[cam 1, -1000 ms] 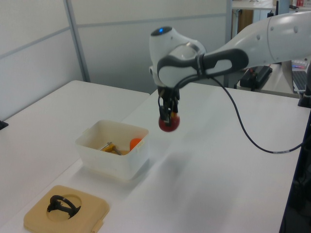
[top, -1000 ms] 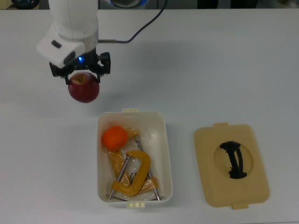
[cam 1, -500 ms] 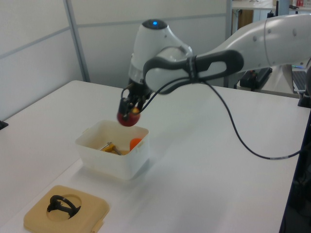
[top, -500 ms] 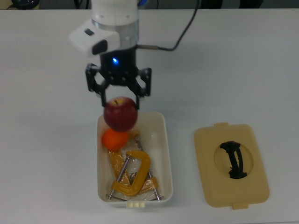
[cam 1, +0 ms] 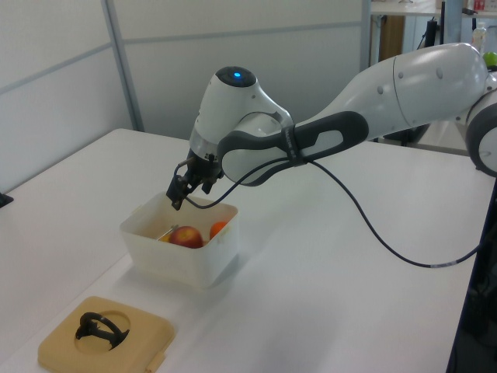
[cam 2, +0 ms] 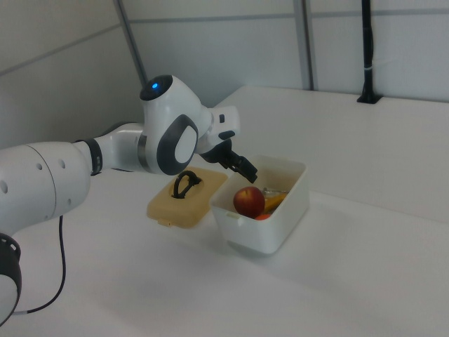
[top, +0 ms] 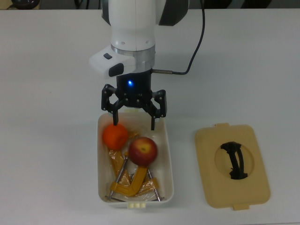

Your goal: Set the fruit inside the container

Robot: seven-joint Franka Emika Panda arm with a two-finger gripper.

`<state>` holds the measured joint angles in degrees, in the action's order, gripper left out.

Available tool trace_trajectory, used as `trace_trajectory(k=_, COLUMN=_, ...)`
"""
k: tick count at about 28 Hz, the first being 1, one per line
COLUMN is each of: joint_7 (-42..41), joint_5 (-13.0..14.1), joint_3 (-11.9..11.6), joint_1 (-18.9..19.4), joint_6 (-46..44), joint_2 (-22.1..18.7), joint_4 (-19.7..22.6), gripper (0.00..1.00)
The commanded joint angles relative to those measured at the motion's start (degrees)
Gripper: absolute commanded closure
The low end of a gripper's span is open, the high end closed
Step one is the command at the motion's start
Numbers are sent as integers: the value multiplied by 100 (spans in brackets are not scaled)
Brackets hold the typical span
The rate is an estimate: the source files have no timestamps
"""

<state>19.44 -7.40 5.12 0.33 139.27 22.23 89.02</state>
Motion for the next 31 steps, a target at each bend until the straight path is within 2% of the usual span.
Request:
trace_trajectory(k=1, joint_7=183, joint_5=-60, joint_3=-72, joint_1=37, joint_6=-716, joint_2=-386, joint_4=125, gripper=0)
trace_trajectory(k=9, joint_7=157, joint_5=-7, joint_3=-20, joint_1=64, joint_6=-2807, joint_2=-1133, joint_4=107, gripper=0)
trace_trajectory(k=12, joint_7=122, joint_5=107, joint_3=-11, joint_1=116, joint_6=-3614, joint_2=-1510, joint_4=125, gripper=0)
trace_trajectory(k=17, joint_7=104, joint_5=169, joint_3=-11, joint_1=213, joint_6=-4573, joint_2=-1914, joint_4=134, gripper=0)
trace_trajectory(k=21, joint_7=-54, joint_5=397, joint_3=-28, joint_1=204, joint_6=-4883, joint_2=-2170, joint_4=169, gripper=0)
trace_trajectory(k=22, joint_7=-141, joint_5=493, joint_3=-37, joint_1=204, joint_6=-4936, joint_2=-2318, joint_4=291, gripper=0)
trace_trajectory(k=27, joint_7=-589, joint_5=555, joint_3=-98, joint_1=196, joint_6=-4831, joint_2=-2846, joint_4=809, gripper=0)
trace_trajectory(k=30, joint_7=-783, joint_5=713, joint_3=-212, joint_1=178, joint_6=-4778, joint_2=-2909, joint_4=837, gripper=0)
trace_trajectory(k=31, joint_7=-923, joint_5=853, joint_3=-282, joint_1=187, joint_6=-4743, joint_2=-2900, joint_4=837, gripper=0)
